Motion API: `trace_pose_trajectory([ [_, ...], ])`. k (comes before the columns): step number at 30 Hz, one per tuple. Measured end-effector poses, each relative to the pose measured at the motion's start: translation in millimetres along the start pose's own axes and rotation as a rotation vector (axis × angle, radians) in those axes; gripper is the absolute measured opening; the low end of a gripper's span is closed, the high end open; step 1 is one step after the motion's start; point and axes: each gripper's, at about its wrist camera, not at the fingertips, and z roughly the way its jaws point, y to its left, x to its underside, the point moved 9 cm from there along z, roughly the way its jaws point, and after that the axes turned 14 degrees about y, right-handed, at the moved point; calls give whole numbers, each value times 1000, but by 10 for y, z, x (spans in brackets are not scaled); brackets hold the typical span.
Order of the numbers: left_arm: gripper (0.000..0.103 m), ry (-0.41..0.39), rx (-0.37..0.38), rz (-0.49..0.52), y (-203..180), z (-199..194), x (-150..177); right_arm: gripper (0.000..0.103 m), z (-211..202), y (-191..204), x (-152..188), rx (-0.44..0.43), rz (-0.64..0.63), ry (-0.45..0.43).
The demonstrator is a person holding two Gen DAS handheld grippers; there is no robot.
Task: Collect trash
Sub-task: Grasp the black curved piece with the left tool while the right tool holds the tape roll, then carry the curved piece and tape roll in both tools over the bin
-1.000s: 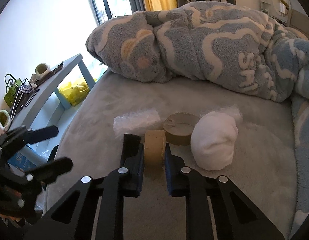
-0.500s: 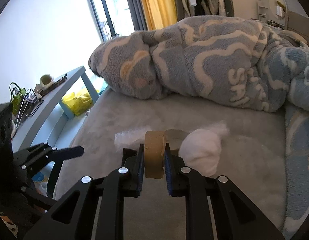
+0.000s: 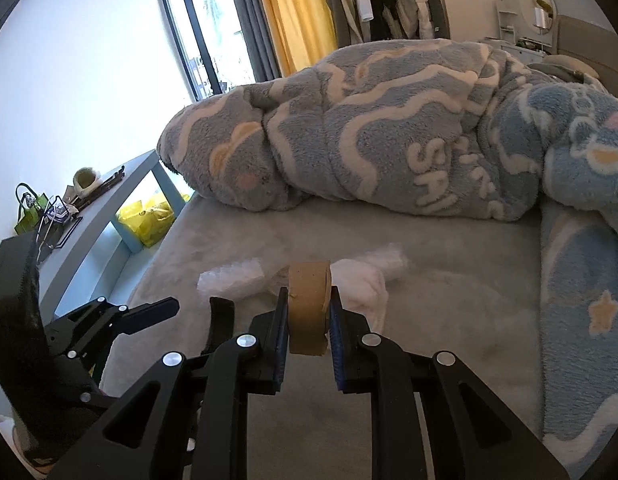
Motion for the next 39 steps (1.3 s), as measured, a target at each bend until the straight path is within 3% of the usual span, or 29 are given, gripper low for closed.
trace_pose_trajectory([
  [5,75,1,-149,34,-37,83,1,18,-47,-46,5,-13,7,-6],
  [10,70,27,-197,46,-45,165,-37,18,-113,-98,6,-22,13,-17],
  [14,63,56,-183,11,7,237,-69,18,-139,-182,30,-28,25,-17],
  [17,52,73,-163,-19,55,296,-102,18,-147,-225,60,-30,27,-11],
  [21,23,88,-130,-45,76,341,-106,18,-151,-279,87,-62,50,-6],
  [28,22,54,-98,-45,32,223,-116,18,-192,-315,76,-83,67,-10],
  [33,22,32,-10,-100,78,92,-127,18,-203,-261,55,-81,57,-12],
  [39,22,7,9,-105,159,-21,-112,18,-207,-120,11,-83,40,-14],
])
